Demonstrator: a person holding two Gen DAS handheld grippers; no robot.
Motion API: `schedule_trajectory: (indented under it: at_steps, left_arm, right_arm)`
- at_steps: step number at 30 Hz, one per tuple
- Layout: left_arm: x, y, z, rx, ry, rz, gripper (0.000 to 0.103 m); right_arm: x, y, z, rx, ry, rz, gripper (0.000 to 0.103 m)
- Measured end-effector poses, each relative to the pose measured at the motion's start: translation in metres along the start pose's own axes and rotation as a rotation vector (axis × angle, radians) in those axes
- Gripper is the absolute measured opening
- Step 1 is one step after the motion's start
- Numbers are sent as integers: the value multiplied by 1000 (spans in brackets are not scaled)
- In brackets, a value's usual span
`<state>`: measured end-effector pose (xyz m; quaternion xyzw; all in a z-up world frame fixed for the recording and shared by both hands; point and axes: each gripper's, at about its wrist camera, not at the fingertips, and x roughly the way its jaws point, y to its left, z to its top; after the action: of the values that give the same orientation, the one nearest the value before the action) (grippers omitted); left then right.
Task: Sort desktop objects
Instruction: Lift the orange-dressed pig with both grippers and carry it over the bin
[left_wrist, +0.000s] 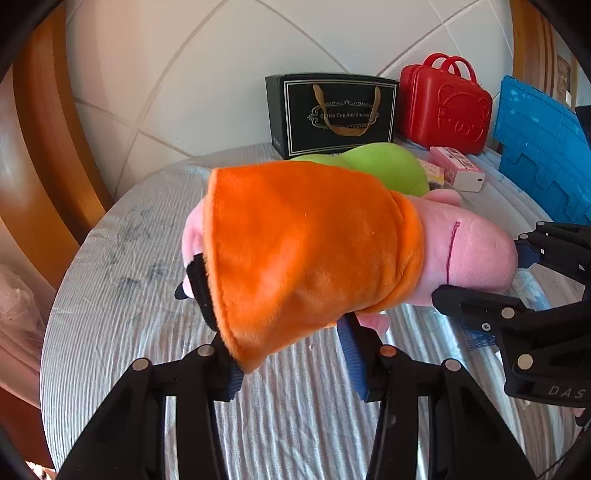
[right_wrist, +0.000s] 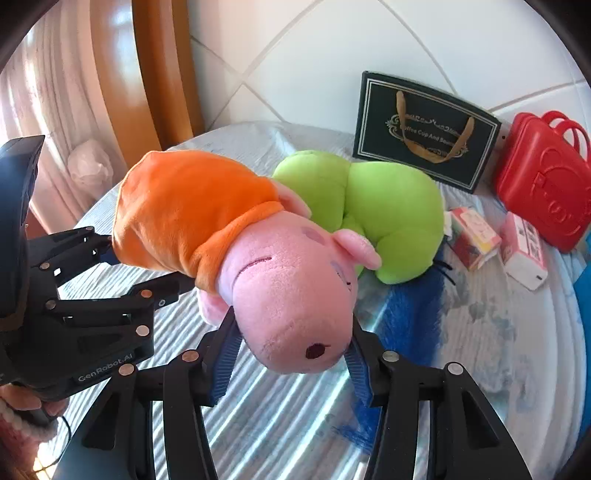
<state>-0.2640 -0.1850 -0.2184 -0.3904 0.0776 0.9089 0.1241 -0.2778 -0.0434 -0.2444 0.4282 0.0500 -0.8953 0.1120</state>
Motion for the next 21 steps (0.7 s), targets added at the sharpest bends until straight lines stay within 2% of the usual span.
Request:
schedule_trajectory:
  at_steps: [10, 21]
  left_arm:
    - [-62, -53, 42, 29, -129, -6, 44]
    - [-118, -153, 105, 84, -269, -59, 44]
  right_arm:
    - [-87, -34, 8, -30, -133, -52, 51]
    - [-194, -111, 4, -25, -266, -145, 51]
